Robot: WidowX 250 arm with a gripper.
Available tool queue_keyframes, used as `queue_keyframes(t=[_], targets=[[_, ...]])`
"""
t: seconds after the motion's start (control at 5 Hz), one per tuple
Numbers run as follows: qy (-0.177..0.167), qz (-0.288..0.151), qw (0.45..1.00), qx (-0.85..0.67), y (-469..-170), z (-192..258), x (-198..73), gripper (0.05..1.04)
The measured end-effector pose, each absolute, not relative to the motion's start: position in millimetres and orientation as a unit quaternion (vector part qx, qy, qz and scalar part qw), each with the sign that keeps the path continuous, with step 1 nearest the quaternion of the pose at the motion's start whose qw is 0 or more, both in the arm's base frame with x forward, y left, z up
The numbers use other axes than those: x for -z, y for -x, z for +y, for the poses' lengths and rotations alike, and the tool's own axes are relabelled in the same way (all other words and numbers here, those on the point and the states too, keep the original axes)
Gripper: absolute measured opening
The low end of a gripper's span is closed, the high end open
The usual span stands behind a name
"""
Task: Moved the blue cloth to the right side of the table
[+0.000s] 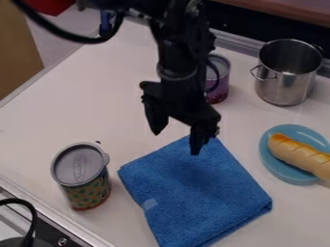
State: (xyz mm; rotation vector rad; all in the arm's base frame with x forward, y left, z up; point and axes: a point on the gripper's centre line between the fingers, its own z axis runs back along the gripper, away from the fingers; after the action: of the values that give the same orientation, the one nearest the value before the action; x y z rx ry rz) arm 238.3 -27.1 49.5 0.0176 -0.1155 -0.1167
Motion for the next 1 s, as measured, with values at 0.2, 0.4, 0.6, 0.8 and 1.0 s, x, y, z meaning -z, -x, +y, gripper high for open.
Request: queue_keyframes(t=[0.2,0.4,0.6,0.8,1.0], targets=[[-0.017,-0.056,0.992,0.114,-216.2,-35.1,-37.5,0.693],[-0.006,-0.064,0.987,0.148,-213.2,-42.7,-28.4,0.4],[-0.005,-0.061,0.986,0.157,-211.9,-50.5,-18.4,0.174],[-0.002,-0.06,0.987,0.148,-214.6,-53.3,-7.8,0.058],[0.008,-0.068,0.987,0.145,-218.1,-57.8,-1.6,0.052]])
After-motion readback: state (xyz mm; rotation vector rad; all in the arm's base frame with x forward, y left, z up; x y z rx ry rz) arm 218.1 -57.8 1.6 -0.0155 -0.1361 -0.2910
